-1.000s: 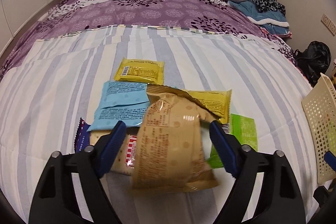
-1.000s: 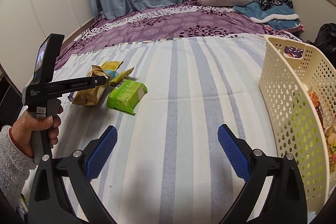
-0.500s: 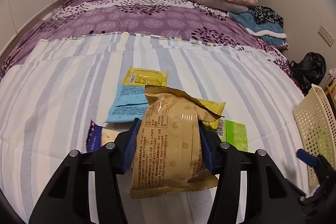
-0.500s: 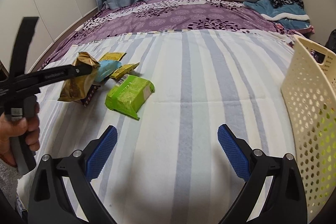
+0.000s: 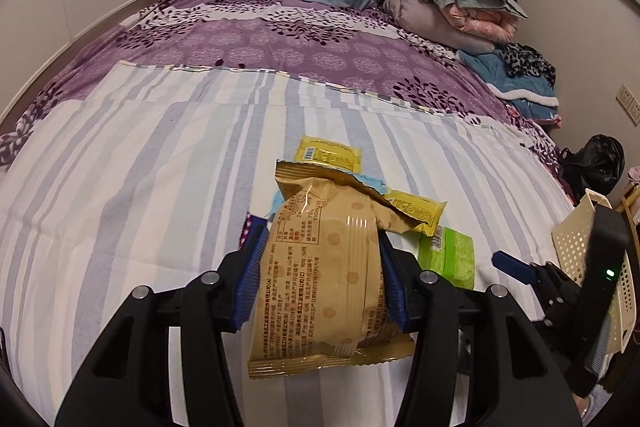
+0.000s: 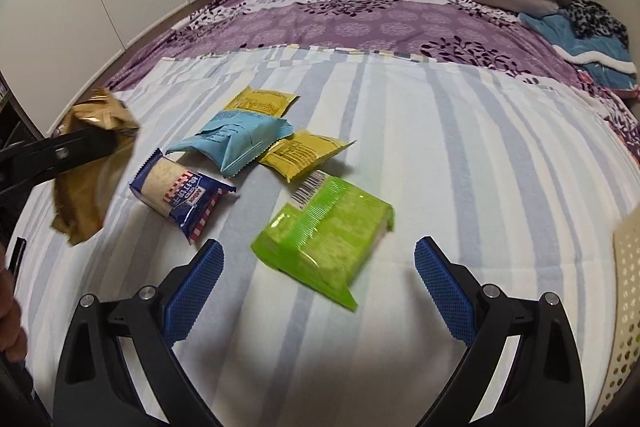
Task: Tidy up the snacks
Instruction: 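Grasp the tan bread bag with the left gripper while the right grasps the lime-green packet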
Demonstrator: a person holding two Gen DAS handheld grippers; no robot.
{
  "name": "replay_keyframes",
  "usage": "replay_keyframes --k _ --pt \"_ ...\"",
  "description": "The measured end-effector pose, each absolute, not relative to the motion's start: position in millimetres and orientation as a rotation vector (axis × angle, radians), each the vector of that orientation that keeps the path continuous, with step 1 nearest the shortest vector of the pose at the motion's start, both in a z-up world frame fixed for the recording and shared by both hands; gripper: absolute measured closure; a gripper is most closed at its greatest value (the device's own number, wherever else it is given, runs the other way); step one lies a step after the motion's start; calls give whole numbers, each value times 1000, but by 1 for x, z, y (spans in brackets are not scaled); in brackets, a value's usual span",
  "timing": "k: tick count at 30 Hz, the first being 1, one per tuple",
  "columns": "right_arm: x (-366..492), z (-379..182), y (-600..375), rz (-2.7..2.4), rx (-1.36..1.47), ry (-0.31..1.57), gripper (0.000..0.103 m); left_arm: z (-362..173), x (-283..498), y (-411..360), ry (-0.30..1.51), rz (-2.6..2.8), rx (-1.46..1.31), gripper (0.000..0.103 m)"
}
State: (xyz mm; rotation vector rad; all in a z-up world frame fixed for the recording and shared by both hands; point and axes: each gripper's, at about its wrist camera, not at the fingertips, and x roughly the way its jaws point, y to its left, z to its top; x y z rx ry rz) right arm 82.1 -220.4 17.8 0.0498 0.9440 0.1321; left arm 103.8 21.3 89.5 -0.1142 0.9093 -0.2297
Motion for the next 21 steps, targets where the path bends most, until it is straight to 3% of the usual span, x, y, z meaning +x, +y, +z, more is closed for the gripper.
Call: replay_keyframes --k 9,12,15,21 --pt "104 0 -206 103 47 965 9 90 90 38 904 -213 -142 50" --pt "106 0 -205 84 29 958 15 88 87 38 910 -217 -150 50" --pt "110 1 -206 58 18 952 31 86 87 38 916 -220 -149 50" --pt "103 1 -212 62 8 938 39 89 86 35 907 -222 -147 50"
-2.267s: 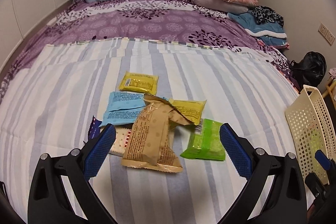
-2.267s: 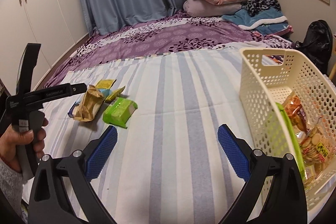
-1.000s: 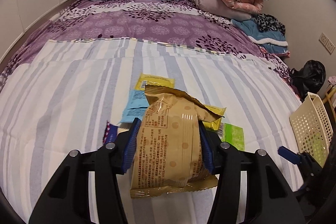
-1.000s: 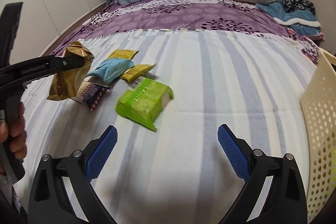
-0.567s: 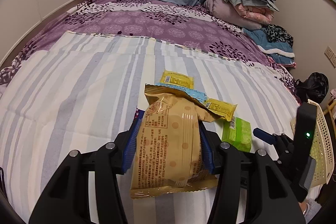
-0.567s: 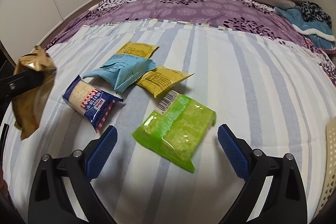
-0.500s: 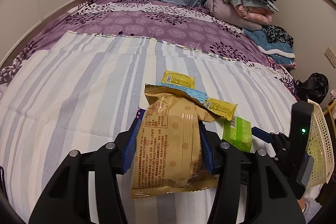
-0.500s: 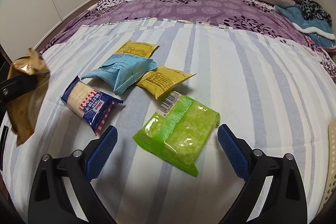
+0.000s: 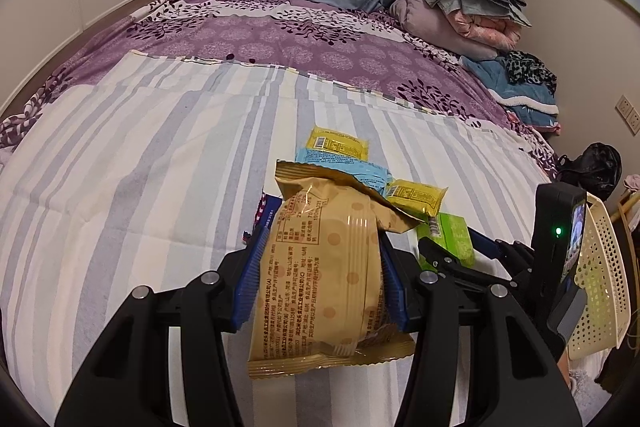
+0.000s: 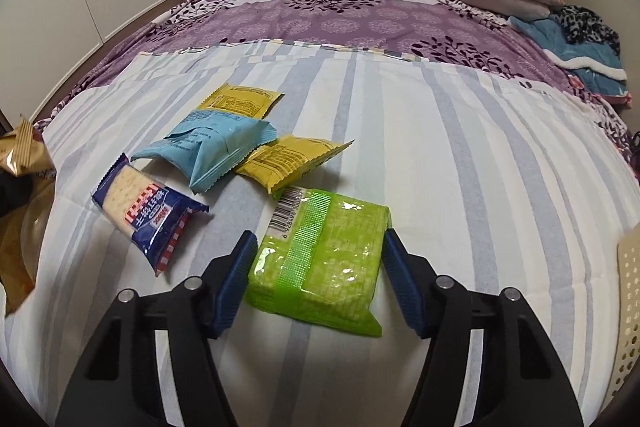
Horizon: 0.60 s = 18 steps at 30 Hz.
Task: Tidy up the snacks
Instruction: 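Grasp the tan bread bag with the left gripper while the right grasps the lime-green packet, then carry the lime-green packet into the basket and open the right gripper while the left carries the bread bag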
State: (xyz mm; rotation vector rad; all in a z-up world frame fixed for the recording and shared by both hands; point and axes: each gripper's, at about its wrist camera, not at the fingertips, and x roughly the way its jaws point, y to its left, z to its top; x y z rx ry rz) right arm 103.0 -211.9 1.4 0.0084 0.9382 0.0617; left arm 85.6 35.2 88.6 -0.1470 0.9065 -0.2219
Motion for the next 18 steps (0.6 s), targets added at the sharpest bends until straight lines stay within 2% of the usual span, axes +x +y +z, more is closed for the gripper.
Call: replay_keyframes --k 18 --pt "52 35 -242 85 108 883 41 110 71 12 872 -266 -113 50"
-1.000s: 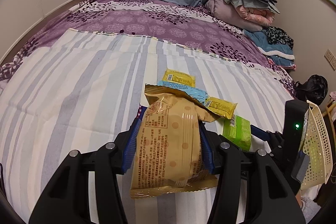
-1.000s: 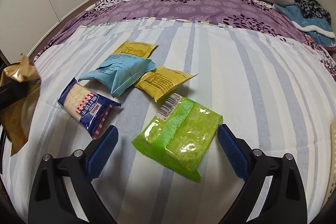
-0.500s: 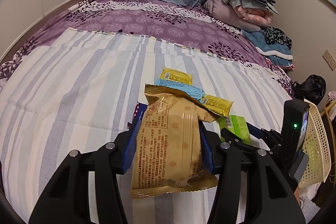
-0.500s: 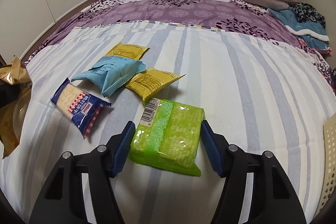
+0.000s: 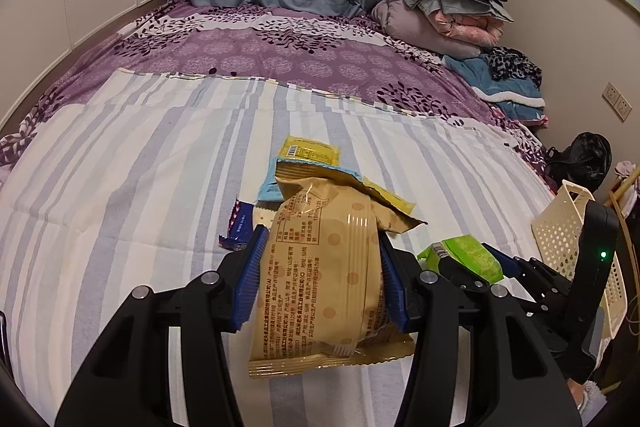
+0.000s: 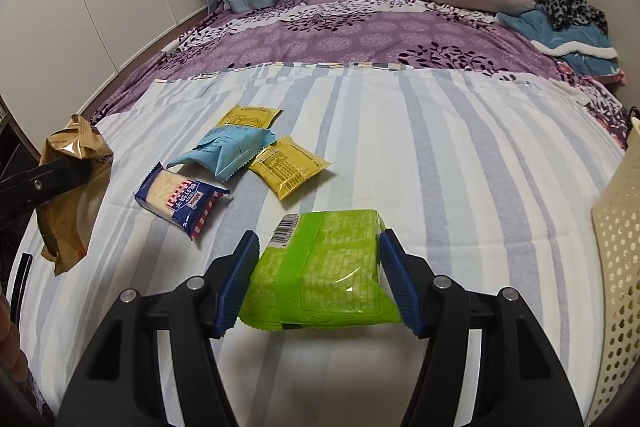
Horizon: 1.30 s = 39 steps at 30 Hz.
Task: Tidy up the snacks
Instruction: 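Carry the lime-green packet into the basket and open the right gripper while the left carries the bread bag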
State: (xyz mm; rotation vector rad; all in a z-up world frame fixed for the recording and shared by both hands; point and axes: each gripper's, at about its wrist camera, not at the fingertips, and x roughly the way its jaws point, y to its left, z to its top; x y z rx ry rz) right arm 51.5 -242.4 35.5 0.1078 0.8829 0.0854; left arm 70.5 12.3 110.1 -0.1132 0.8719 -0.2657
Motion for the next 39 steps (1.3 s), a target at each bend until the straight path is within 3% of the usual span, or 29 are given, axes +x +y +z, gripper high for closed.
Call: replay_keyframes --k 8,17,39 --pt "36 35 -259 57 140 883 41 124 59 2 848 -284 -98 50" --pt "13 78 -286 22 197 768 41 139 49 -11 822 -309 -78 50" --pt "-95 131 -440 -286 311 581 41 168 29 -96 773 -451 21 50"
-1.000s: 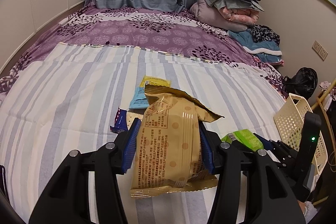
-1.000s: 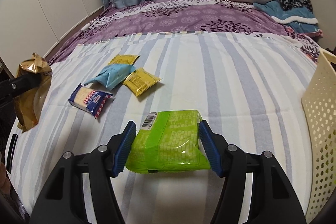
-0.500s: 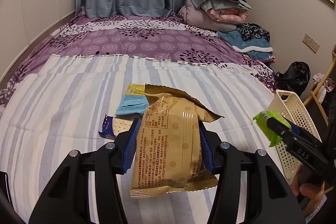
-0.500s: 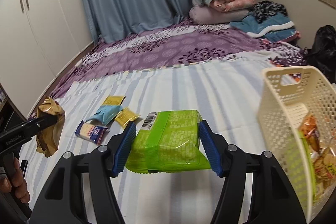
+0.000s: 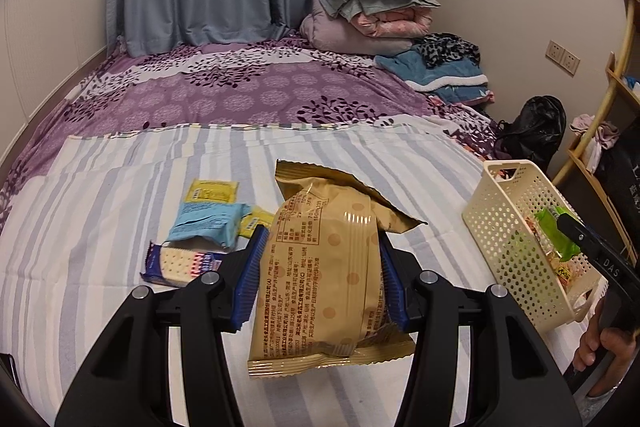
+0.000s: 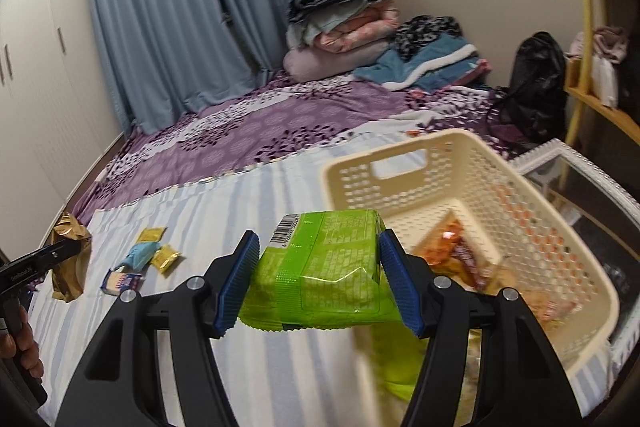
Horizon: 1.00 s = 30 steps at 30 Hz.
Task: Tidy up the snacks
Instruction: 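Carry the lime-green packet into the basket and open the right gripper while the left carries the bread bag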
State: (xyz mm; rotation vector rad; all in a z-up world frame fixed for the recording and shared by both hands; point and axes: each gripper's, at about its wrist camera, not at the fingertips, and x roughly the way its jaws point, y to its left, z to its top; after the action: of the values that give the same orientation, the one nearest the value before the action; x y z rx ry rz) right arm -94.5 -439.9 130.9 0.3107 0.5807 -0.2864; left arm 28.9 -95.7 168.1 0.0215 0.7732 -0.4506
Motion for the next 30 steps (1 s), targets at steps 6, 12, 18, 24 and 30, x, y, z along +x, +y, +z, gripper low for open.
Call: replay_keyframes --k 6,12,18,24,30 --pt "-119 115 -479 -377 351 596 41 173 22 -126 765 -498 63 50" --pt "-134 97 -501 -419 402 608 41 176 17 -158 764 -533 105 50" --pt "-139 88 -511 -429 441 600 32 178 8 -185 758 -569 148 50" --pt "-151 91 -519 -450 445 560 32 178 2 -214 760 -607 188 50" --pt "-167 92 -529 -472 480 524 31 180 -5 -247 755 -662 221 50"
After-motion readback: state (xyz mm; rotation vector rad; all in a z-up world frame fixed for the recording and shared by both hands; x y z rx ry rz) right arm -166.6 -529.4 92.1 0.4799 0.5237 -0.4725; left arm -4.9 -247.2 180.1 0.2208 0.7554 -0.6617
